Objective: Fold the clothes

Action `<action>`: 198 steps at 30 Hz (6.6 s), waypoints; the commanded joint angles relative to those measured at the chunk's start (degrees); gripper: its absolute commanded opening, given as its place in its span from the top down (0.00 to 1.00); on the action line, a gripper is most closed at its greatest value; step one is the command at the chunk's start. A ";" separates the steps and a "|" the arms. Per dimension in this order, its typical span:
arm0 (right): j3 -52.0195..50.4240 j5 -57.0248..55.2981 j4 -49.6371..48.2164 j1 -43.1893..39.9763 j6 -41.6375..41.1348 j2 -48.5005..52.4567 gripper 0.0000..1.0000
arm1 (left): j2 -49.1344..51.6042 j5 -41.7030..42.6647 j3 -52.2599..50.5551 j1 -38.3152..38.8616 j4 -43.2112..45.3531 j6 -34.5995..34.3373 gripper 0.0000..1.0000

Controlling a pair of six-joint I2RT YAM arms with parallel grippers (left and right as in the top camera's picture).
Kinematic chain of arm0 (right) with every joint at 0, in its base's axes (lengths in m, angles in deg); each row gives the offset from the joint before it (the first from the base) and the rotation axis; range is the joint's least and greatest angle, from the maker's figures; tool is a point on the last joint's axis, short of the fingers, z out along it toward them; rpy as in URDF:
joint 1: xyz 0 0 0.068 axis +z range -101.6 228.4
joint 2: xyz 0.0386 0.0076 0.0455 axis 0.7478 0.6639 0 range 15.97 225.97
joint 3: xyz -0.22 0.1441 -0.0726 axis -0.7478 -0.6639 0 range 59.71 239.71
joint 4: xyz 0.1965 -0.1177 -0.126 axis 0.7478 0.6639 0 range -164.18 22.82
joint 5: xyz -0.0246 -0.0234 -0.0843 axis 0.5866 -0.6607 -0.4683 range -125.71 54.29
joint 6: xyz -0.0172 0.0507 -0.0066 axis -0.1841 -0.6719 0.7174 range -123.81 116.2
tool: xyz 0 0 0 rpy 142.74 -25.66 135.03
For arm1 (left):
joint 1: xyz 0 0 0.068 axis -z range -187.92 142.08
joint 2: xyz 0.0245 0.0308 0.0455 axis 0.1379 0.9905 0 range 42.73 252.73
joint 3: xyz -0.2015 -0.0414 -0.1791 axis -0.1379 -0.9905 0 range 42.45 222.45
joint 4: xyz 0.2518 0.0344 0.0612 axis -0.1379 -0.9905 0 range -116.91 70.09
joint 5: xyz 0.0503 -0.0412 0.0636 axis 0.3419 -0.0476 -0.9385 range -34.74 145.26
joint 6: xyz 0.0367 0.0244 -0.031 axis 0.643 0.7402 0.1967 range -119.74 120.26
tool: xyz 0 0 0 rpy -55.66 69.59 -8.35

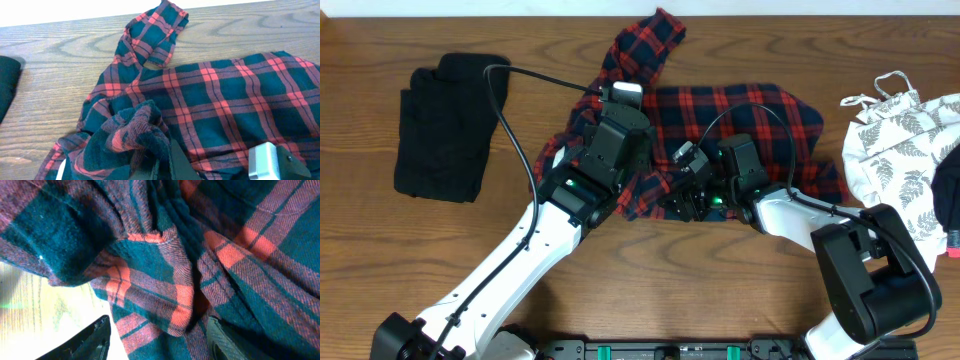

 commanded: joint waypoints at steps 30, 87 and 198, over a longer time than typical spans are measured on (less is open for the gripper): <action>0.50 -2.51 -6.97 1.75 -9.22 4.15 0.99 | 0.63 -1.09 0.59 -0.24 0.04 0.94 0.94; 19.04 -15.52 35.10 -24.74 -15.80 -28.70 0.99 | 0.63 -1.14 0.59 -3.30 -7.91 0.94 0.02; 34.14 -20.50 49.64 -30.47 -9.86 -8.13 0.33 | 1.86 5.62 3.13 -20.96 2.03 -1.44 0.29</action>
